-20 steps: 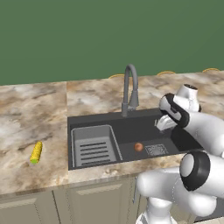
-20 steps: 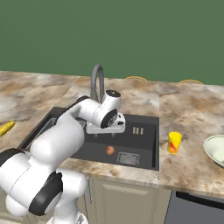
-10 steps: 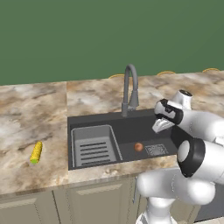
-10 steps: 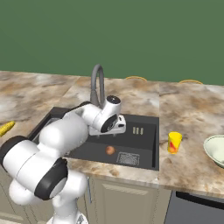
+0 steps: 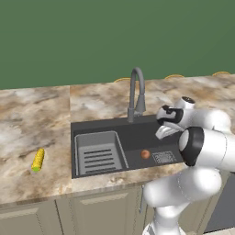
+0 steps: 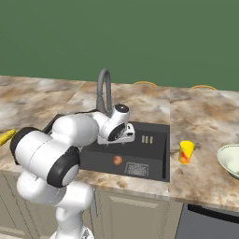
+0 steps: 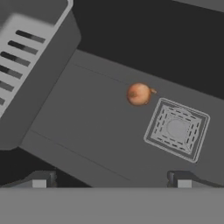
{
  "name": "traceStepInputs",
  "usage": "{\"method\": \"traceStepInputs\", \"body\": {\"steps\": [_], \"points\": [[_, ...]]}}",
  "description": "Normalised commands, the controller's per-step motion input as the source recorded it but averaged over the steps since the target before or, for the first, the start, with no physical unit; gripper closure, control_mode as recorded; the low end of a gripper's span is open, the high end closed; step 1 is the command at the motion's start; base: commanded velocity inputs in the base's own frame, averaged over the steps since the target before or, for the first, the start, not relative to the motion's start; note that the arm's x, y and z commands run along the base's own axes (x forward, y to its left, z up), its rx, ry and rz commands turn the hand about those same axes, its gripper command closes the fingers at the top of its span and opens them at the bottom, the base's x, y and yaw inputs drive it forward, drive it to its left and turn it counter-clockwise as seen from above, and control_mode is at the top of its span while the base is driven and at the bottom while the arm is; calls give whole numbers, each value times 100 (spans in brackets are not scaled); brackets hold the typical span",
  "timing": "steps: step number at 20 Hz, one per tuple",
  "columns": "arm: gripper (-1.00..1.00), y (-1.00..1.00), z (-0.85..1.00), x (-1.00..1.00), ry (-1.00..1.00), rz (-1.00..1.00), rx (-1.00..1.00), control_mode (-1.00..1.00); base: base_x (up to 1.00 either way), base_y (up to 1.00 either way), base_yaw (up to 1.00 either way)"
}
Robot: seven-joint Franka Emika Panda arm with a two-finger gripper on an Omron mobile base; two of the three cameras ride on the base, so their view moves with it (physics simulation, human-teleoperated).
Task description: Remove the onion and corn from the sink. Then move the bowl and cup from the counter to the sink for washing.
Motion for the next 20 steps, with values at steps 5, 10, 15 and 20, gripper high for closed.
{"method": "traceStepInputs", "body": {"steps": [5,10,15,20], "points": [[-100,0,-24,33,0,0,0,-100,0,0,0],[-100,0,-25,32,0,0,0,-100,0,0,0],[-100,0,-25,33,0,0,0,-100,0,0,0],[-100,0,-28,33,3,-2,0,-100,0,0,0]]}}
